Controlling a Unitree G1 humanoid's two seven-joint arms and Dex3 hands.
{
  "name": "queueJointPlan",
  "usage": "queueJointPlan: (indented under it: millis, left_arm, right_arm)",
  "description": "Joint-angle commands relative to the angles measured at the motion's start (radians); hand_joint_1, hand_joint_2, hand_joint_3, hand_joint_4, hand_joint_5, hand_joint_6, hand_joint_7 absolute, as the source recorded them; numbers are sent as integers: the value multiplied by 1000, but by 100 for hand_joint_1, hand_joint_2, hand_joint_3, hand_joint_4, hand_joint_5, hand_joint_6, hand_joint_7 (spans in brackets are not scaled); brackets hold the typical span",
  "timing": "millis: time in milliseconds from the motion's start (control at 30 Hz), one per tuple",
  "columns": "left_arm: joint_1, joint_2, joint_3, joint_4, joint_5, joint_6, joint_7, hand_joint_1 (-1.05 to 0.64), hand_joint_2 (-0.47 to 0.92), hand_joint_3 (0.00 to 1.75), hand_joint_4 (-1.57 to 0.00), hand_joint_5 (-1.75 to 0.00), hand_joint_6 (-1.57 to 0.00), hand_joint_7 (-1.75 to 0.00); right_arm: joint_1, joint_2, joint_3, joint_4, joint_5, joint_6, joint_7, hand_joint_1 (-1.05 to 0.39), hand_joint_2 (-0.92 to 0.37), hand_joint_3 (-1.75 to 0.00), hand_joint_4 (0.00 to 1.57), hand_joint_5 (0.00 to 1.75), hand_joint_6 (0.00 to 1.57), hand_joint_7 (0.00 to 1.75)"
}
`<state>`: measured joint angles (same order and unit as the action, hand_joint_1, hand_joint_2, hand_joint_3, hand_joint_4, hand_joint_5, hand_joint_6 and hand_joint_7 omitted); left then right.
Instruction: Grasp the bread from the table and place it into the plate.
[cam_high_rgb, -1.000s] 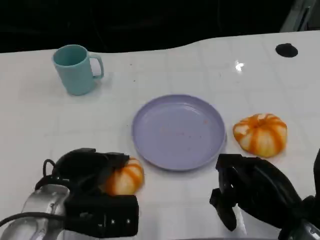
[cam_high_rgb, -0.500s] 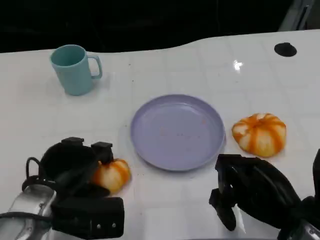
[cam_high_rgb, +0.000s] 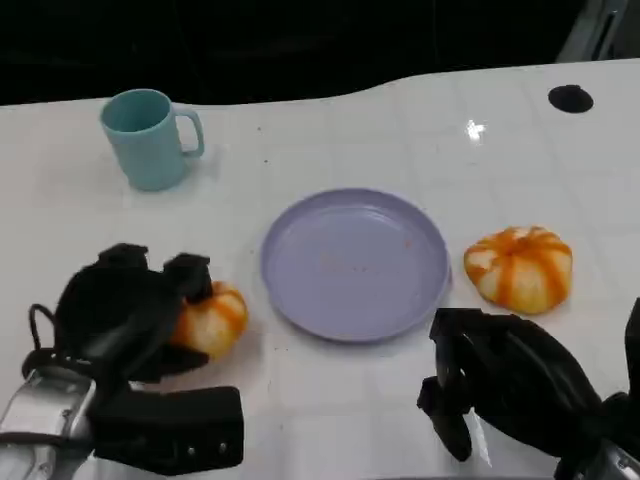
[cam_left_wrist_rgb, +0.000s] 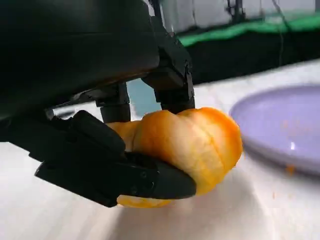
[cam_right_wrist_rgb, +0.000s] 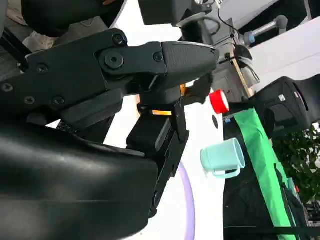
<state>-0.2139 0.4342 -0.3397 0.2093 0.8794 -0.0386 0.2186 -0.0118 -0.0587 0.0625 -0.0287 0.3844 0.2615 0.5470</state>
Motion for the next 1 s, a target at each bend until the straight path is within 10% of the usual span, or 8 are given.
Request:
queueJointPlan:
  millis: [33, 1000]
  left_arm:
    - [25, -22, 36, -69, -4, 14, 71, -24, 56, 99, -86, -175, -66, -174]
    - [-476, -256, -94, 515, -108, -263, 149, -22, 43, 119, -93, -175, -77, -165]
  right_arm:
    - [8, -8, -5, -12, 6, -5, 1, -92, -92, -35, 129, 161, 111, 152]
    - [33, -18, 7, -27, 11, -19, 17, -92, -92, -37, 128, 157, 110, 151]
